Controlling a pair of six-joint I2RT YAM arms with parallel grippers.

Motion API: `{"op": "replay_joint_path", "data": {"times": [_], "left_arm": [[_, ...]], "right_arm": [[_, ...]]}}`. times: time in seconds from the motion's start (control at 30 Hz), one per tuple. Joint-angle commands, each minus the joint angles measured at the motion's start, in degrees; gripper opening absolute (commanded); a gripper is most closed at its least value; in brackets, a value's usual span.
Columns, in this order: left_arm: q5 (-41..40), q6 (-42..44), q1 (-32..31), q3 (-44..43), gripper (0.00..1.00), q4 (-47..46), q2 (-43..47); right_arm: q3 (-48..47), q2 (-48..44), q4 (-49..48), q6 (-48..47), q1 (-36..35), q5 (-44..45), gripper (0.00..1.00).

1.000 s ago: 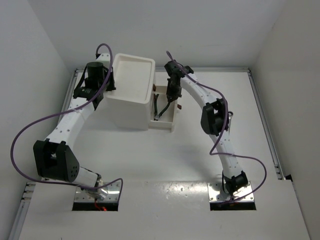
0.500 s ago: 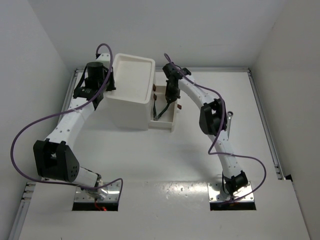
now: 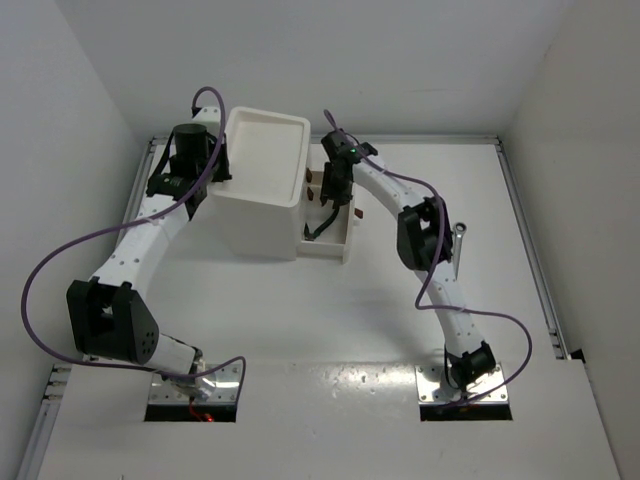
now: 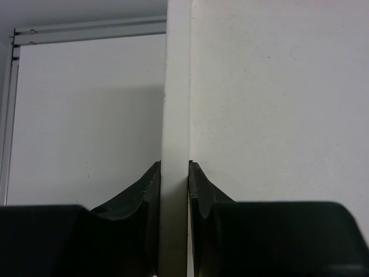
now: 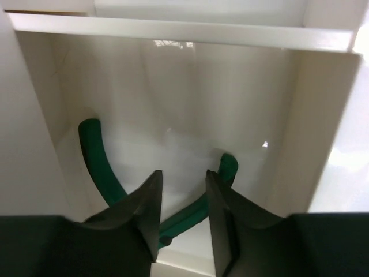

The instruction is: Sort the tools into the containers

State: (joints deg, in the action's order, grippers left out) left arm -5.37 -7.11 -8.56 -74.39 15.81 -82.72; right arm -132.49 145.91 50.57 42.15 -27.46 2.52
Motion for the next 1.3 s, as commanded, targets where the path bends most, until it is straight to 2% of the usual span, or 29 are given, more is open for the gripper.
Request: {"op": "replay_joint_path", "data": {"times": [0.0,0.33,0.43,0.53,0.6,0.63,0.67,0.77,0.97,1.27], "left_arm": [[-1.1,0.7,-0.3,-0.1,0.00,2.5,-2.5],[-1.1,0.7,-0.3,-0.7,0.00,3.0,-3.1],[-1.1,1.2,-0.3,-0.7,0.00,3.0,-3.6],[-1.1,1.2,-0.3,-1.2,0.00,3.0,-3.6],[-0.5,1.2,-0.3,-1.2,0.00,3.0,-3.6],[-0.5,1.2,-0.3,-1.2,0.00,3.0,-4.1],[-0.5,1.2,-0.3,-1.2,0.00,3.0,-4.1],[-0.5,1.2,-0.3,-1.2,0.00,3.0,-4.6],[0.6,1.2,-0.3,-3.0,0.00,4.2,-6.6],[1.8,0.7,-0.3,-3.7,0.00,4.8,-7.1]], "right_arm": [[1.5,-5.2,-4.6,0.6,0.4,-2.2,0.33],[2.1,-12.4,-5.8,-1.8,2.8,-2.7,0.35],[2.6,-16.0,-6.4,-4.7,4.1,-4.7,0.39],[5.8,-19.6,-6.4,-10.7,6.4,-5.8,0.39],[12.1,-23.1,-6.4,-12.5,8.2,-5.0,0.39],[14.7,-24.1,-7.7,-13.7,9.3,-5.0,0.37],[19.3,-24.8,-8.3,-16.0,11.1,-5.0,0.27],[25.8,-25.3,-9.3,-18.3,13.5,-4.1,0.17],[28.0,-19.4,-10.6,-20.3,15.8,-10.5,0.18],[25.4,-15.1,-10.0,-22.1,14.7,-15.4,0.11]]}}
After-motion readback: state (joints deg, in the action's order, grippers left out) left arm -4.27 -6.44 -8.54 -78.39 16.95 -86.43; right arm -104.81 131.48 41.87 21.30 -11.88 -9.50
